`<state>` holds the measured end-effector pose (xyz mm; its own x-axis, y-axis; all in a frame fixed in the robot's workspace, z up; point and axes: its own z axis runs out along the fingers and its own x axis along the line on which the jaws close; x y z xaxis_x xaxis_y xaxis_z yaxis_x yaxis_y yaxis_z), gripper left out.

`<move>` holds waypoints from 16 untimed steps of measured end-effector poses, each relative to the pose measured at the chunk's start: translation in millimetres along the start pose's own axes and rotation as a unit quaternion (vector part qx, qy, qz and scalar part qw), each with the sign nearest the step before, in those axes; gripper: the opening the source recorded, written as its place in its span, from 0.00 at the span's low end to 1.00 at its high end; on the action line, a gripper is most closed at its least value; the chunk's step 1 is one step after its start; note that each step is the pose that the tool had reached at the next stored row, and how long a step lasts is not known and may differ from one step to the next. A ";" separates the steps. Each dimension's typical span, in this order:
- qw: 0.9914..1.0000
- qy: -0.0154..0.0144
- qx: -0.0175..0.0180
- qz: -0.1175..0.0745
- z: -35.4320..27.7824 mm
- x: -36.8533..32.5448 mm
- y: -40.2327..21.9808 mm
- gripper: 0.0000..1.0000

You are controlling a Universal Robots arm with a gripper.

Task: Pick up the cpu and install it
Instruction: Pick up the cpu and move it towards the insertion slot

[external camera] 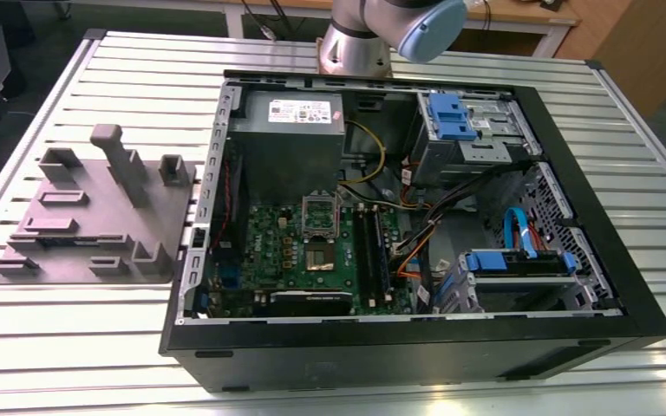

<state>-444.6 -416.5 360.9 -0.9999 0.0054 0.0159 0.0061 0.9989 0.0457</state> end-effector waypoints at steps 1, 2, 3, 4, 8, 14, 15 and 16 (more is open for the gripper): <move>1.000 0.000 0.000 0.000 0.0 0.0 0.0 0.47; 1.000 0.000 0.000 0.000 0.0 0.0 0.0 0.47; 1.000 0.000 0.000 0.000 -0.1 -0.1 0.0 0.47; 1.000 0.000 0.000 0.000 -0.3 -0.7 0.0 0.47; 1.000 0.000 0.000 0.000 -0.2 -6.0 0.0 0.47; 1.000 0.000 0.000 0.000 -2.3 -6.3 0.2 0.47; 1.000 0.000 0.000 0.000 -3.7 -6.3 0.2 0.47; 1.000 0.000 0.000 0.000 -5.4 -6.3 0.3 0.47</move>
<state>-438.3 -416.5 366.2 -0.9999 0.0054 0.0159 0.0061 0.9989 0.0457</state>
